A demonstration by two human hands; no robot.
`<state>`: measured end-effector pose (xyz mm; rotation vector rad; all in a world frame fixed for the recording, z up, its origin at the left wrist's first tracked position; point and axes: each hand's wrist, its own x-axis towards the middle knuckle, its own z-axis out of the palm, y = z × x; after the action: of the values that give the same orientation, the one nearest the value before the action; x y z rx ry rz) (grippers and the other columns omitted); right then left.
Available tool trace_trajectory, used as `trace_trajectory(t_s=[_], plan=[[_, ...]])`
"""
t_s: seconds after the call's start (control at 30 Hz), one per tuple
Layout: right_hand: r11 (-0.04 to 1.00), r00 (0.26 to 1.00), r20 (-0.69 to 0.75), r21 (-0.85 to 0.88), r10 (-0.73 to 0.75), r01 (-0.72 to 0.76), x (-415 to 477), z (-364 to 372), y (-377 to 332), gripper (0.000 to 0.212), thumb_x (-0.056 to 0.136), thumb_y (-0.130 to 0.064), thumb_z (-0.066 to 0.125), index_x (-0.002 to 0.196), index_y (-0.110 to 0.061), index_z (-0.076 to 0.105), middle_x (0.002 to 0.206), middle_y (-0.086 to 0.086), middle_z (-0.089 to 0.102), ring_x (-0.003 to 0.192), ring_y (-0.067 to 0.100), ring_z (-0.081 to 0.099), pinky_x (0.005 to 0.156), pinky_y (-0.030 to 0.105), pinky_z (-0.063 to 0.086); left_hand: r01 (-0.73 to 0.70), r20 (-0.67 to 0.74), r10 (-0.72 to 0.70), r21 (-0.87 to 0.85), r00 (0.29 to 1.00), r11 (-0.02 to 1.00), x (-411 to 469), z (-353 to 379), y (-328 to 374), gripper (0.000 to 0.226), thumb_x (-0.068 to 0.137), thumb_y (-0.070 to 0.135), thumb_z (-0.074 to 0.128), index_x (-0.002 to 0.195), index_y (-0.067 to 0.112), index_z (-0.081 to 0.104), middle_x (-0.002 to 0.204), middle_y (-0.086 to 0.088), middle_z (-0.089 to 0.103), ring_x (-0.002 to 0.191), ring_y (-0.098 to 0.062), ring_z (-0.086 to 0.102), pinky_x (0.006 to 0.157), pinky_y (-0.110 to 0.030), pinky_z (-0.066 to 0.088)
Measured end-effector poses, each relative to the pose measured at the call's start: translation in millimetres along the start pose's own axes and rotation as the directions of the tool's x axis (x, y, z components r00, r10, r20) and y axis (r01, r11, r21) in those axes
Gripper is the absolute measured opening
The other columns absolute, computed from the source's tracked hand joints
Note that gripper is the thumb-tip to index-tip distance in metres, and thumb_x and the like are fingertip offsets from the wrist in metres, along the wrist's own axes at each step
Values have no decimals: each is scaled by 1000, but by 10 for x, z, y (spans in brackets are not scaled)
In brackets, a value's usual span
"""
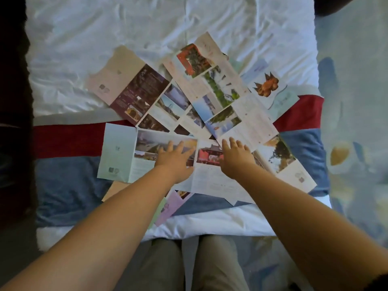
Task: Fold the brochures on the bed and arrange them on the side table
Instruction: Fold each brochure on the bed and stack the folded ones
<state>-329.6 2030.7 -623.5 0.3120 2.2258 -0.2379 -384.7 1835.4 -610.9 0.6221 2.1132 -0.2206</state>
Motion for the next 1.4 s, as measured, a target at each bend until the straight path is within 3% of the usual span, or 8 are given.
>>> trace_trajectory(t_s=[0.37,0.57,0.73,0.87,0.97,1.07,1.23,1.4], plan=[[985,991,53,120,119,-125,552,889,673,82,108,-32,39,161,-29,-23,165,0,-37,155,33,-26,122,48,-11,-125,-26,126,41,992,991,1183,21,618,69,105,54,37,162,40,2,171,-2,-16,158,-36,-7,124,-58,12],[990,993,-19,72,120,-118,564,1063,558,72,110,-48,21,161,-25,-23,166,6,-34,150,36,-34,123,51,-17,-90,-55,91,5,994,996,1388,191,704,68,107,49,30,162,36,-9,171,-4,-18,157,-31,-17,125,-54,5],[996,995,43,11,-89,88,484,1103,242,68,110,-45,23,166,-19,-6,173,10,-7,155,35,-26,119,50,-25,-70,-55,68,-38,996,997,1546,178,605,66,108,46,23,162,32,-12,170,4,-18,156,-30,-21,127,-50,1],[931,924,116,68,-365,359,497,1150,-111,75,104,-23,42,166,-27,0,174,-2,-7,156,31,-24,125,49,-18,-110,-63,110,1,992,994,1680,138,473,62,110,35,22,162,33,-12,168,10,-24,156,-28,-22,128,-50,0],[876,875,120,-57,-470,478,600,1117,-232,79,103,-22,48,166,-24,1,174,0,-8,159,26,-16,128,49,-11,-167,-93,173,65,980,984,1704,230,282,68,109,27,29,162,35,-13,166,12,-29,155,-26,-24,128,-49,0],[901,917,-18,-195,-398,388,747,1038,-121,93,102,-25,57,165,-24,-11,172,3,-17,157,31,-20,125,54,-17,-174,-124,184,88,975,981,1542,425,89,69,109,32,30,161,35,-15,166,9,-31,155,-26,-25,128,-47,-3],[938,960,-36,-226,-278,264,967,940,191,110,90,-72,56,157,-44,-27,166,-4,-36,155,33,-28,122,64,-15,-57,-167,68,70,984,996,1169,895,16,68,107,48,19,159,32,-22,161,1,-39,153,-27,-30,124,-47,-10],[976,987,-27,-156,-157,151,825,1216,-170,108,92,-77,46,154,-41,-34,159,-1,-46,150,34,-37,112,52,-34,182,-50,-188,-110,981,977,852,1309,130,81,99,70,14,150,34,-37,156,-4,-49,148,-42,-34,125,-56,-3]])
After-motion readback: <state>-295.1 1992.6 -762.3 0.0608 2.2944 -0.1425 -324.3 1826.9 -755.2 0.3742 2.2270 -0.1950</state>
